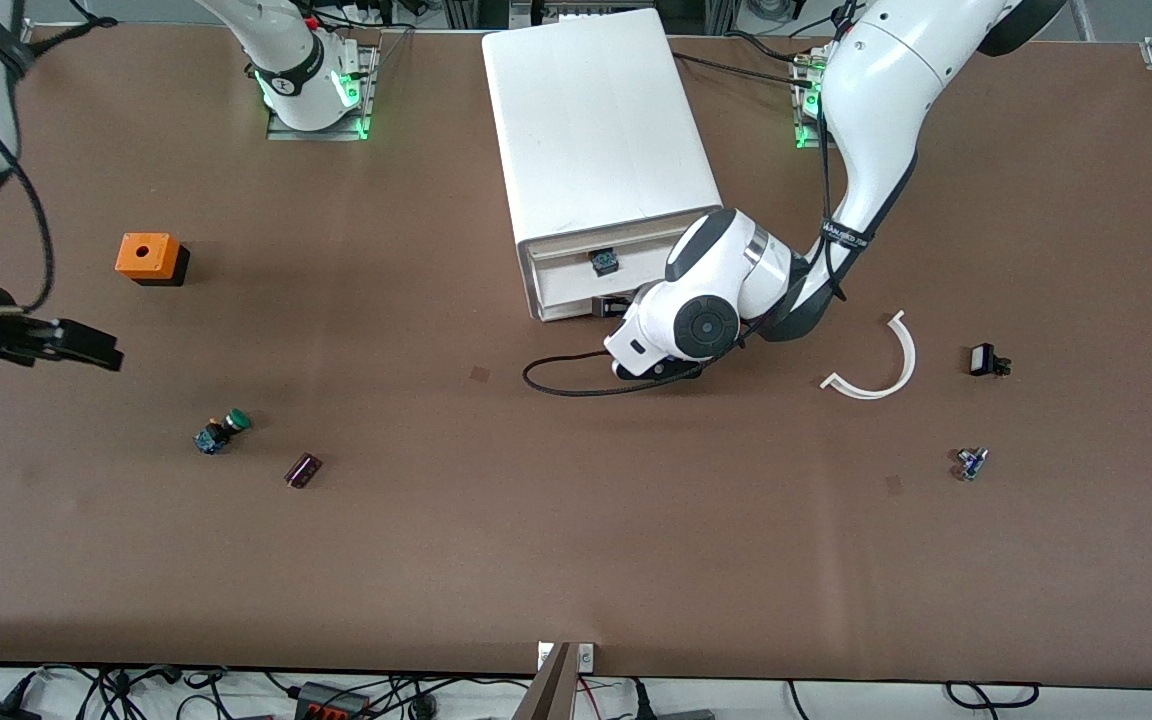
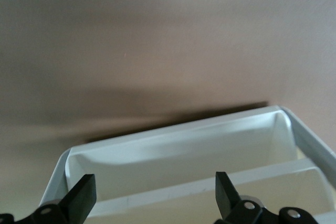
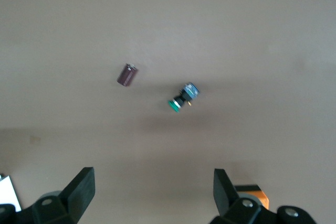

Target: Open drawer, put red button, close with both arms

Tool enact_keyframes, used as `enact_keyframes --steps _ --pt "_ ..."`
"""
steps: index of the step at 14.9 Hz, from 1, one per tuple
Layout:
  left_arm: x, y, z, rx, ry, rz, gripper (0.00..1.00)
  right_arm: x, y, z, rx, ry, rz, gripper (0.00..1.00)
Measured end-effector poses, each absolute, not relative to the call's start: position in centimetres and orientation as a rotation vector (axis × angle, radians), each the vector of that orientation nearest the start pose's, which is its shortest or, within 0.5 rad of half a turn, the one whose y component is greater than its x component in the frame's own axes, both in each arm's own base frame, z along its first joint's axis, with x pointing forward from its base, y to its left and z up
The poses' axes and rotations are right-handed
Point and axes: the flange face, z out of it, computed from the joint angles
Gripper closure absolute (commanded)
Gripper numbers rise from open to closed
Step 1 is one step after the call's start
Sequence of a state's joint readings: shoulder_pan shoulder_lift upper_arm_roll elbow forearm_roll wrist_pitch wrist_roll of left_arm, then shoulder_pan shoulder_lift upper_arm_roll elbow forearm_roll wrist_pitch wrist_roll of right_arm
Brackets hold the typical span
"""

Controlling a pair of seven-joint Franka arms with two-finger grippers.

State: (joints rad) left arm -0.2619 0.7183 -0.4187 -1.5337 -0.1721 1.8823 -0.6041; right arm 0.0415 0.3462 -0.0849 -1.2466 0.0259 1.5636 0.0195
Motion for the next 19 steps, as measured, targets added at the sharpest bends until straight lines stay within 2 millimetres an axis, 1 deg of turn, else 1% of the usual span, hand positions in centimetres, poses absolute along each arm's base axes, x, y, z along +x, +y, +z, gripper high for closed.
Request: enact_keyframes --steps 2,3,4,7,10,13,15,17,19 --pt "53.4 -40.1 24.3 -3.18 -0.091 0.876 0.0 64.0 -3.7 57.5 -3.128 0.074 0.04 0.0" --pt "53.2 -40.0 24.2 -3.174 -0.09 0.888 0.0 63.6 -4.2 57.7 -3.125 0.069 0.039 0.0" --pt "53.0 -40.0 24.0 -3.165 -0.088 0.903 0.0 63.3 -4.2 57.8 -3.128 0.058 0.04 0.0" --pt "52.4 -39.9 23.9 -3.133 -0.073 0.948 0.0 62.9 -3.1 57.7 -3.17 0.009 0.059 0.0" --pt "51.8 -40.4 23.9 -3.131 -0.072 0.988 0.0 61.8 -2.7 56.7 -3.173 -0.004 0.112 0.0" --pt "51.3 -40.7 23.7 -3.122 -0.067 1.015 0.0 59.6 -2.7 55.9 -3.172 -0.004 0.119 0.0" --pt "50.9 -40.9 23.5 -3.115 -0.058 1.023 0.0 57.8 -2.7 55.6 -3.175 -0.004 0.085 0.0" --pt "50.7 -41.0 23.4 -3.112 -0.055 1.027 0.0 56.1 -2.6 55.5 -3.175 -0.006 0.076 0.0" --pt "50.7 -41.0 23.4 -3.112 -0.053 1.028 0.0 55.2 -2.6 55.8 -3.176 -0.006 0.065 0.0"
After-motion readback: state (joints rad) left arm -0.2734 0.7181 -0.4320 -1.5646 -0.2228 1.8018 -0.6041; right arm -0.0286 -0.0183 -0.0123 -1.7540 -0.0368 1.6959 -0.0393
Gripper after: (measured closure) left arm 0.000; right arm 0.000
